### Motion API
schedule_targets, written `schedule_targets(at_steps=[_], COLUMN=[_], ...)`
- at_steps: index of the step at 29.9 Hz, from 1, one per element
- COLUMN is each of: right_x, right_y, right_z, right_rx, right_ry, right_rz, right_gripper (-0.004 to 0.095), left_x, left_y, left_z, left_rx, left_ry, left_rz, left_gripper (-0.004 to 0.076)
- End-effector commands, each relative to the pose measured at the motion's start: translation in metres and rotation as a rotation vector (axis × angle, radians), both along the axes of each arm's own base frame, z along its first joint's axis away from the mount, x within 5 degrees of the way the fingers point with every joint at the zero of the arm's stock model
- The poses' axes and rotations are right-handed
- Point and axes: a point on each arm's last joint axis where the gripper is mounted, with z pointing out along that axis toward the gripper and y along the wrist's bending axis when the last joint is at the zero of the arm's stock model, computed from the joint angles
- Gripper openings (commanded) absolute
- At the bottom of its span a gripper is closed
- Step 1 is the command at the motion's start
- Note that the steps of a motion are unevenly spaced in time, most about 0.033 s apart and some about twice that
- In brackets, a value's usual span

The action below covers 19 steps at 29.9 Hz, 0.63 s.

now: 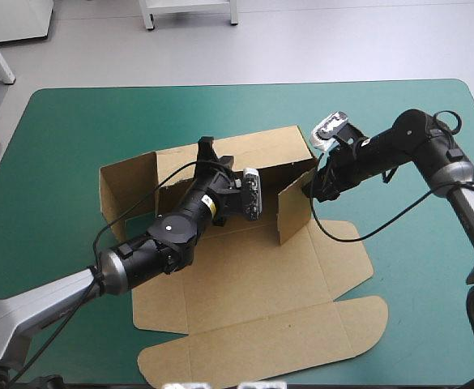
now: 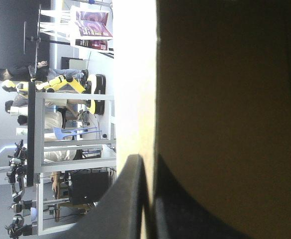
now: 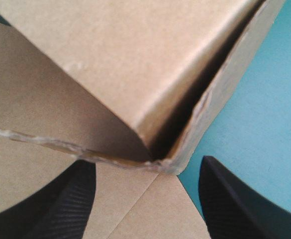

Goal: Fold the box

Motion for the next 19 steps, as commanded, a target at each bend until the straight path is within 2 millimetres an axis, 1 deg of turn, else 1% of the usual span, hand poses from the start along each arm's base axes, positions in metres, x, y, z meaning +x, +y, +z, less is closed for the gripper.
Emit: schedule_targets(at_steps=[1, 5, 9, 14, 19], right_x=[-0.007, -0.002, -0.001, 0.004, 0.008], right_y=[0.001, 0.003, 0.004, 0.006, 0.018], right_z=[0.024, 0.027, 0.028, 0.022, 0.015], right_rx=[0.056, 0.082, 0.101, 0.121, 0.14], right_ry=[-0.086, -0.138, -0.148, -0.119, -0.105], right_rz=[0.003, -0.017, -0.024, -0.035, -0.024], right_gripper=[0.0591, 0.0591, 0.0591, 0.059, 0.059], left_x=[-0.005, -0.006, -0.006, -0.006, -0.006], left_y=[0.0, -0.001, -0.001, -0.001, -0.001], left_z=[0.01, 0.01, 0.01, 0.01, 0.01], left_rx=[-0.078, -0.084, -0.084, -0.099, -0.124], left_ry=[0.017, 0.02, 0.02, 0.027, 0.038], left_rz=[-0.003, -0.019, -0.019, -0.012, -0.001], left_gripper=[-0.0008, -0.0008, -0.0008, -0.0008, -0.0008])
